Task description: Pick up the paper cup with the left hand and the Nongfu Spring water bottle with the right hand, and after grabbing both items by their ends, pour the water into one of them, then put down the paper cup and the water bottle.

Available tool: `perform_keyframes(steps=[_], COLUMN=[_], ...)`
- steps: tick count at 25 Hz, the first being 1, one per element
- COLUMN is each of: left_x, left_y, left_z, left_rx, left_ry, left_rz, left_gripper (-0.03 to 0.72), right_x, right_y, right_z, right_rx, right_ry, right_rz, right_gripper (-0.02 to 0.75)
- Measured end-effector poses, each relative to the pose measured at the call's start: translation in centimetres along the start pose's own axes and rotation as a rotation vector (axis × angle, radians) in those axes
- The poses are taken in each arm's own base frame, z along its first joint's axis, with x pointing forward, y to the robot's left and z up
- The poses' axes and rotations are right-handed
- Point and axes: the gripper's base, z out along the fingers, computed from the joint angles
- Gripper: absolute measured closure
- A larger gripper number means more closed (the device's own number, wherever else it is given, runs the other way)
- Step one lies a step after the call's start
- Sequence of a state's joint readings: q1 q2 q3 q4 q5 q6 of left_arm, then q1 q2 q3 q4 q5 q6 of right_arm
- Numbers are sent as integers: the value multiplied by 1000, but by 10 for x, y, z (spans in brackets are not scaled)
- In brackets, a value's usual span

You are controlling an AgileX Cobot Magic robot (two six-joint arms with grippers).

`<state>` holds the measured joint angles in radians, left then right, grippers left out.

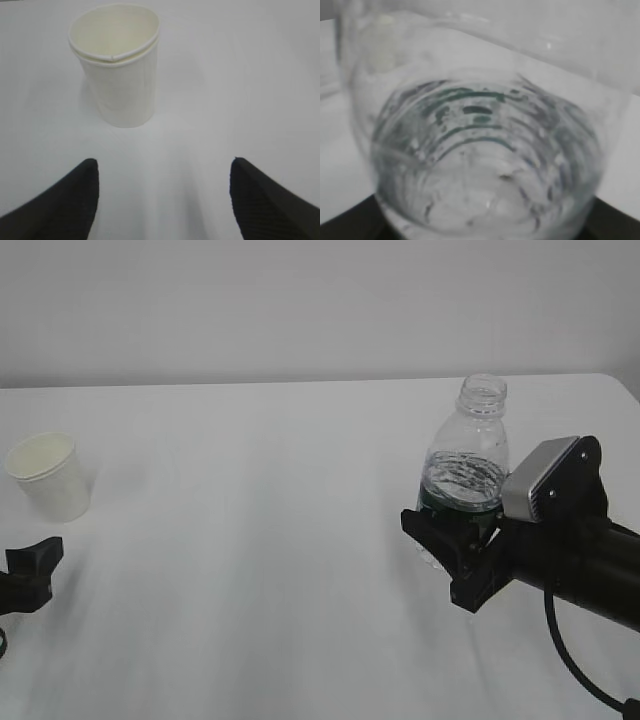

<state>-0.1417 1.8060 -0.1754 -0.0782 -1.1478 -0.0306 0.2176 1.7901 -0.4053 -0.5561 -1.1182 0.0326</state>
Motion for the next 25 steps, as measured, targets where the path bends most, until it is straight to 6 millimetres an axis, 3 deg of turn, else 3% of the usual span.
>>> perform_keyframes(steps=[25], left_x=[-4], left_y=[3], left_z=[34], left_rx=[-54], left_ry=[-28], left_rz=[-12], left_gripper=[101], right_x=[0], right_y=[1], right_z=[0], right_rx=[-8], right_ry=[0], right_rz=[-4], right_gripper=[274])
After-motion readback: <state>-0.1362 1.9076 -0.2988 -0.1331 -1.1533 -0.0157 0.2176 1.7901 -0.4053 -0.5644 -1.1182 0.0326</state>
